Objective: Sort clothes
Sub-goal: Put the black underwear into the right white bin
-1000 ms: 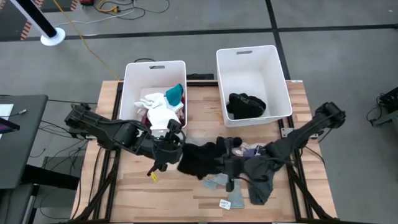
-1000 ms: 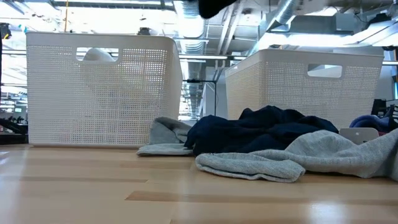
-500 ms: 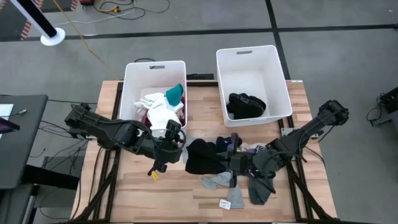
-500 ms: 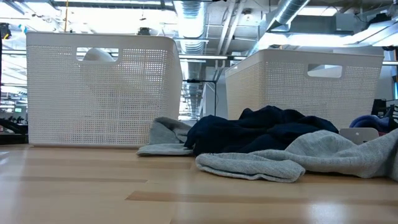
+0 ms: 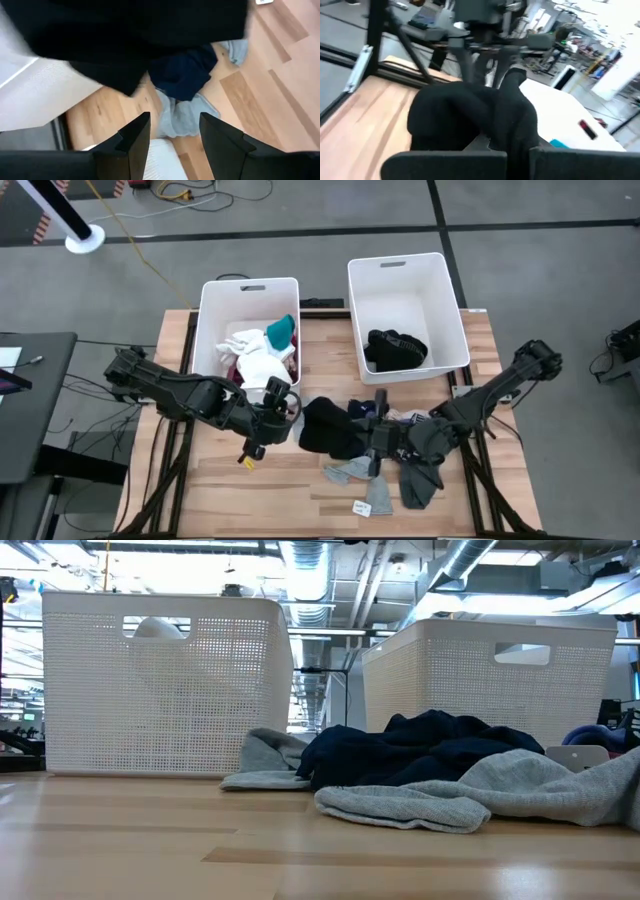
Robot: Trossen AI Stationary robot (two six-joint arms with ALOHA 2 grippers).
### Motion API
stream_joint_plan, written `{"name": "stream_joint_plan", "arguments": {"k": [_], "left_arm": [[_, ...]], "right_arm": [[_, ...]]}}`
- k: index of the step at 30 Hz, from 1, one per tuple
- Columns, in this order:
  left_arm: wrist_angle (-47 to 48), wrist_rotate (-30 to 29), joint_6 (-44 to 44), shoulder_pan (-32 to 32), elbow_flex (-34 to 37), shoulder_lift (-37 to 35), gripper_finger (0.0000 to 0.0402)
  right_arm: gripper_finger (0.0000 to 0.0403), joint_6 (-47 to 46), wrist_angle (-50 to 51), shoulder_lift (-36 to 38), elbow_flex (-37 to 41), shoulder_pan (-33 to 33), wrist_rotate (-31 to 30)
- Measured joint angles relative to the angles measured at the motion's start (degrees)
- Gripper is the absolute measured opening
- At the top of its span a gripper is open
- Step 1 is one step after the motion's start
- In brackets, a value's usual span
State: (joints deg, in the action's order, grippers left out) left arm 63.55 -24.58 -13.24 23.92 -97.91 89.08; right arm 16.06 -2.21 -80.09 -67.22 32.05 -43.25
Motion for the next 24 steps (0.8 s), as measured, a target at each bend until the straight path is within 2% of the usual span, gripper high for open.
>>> {"name": "stream_joint_plan", "arguments": {"k": [11, 15, 19, 24], "left_arm": [[-1.4, 5.6, 2.0, 0.5, 0.9, 0.0, 0.0164], [-4.8, 9.3, 0.4, 0.5, 5.5, 0.1, 0.0164], [-10.7, 9.5, -0.7, 0.6, 12.1, 0.0, 0.0164], [-19.1, 11.2, -1.2, 0.8, 19.5, 0.1, 0.0164]], "right_arm": [[0.0000, 5.2, 0.1, 6.9, 0.0, -0.8, -11.3], [0.0000, 5.4, 1.8, 10.6, 0.0, -2.7, -14.0], [0.0000, 4.4, 6.4, 14.2, 0.0, -5.4, -17.0], [0.0000, -0.4, 13.9, 18.3, 0.0, -10.3, -17.1]]}}
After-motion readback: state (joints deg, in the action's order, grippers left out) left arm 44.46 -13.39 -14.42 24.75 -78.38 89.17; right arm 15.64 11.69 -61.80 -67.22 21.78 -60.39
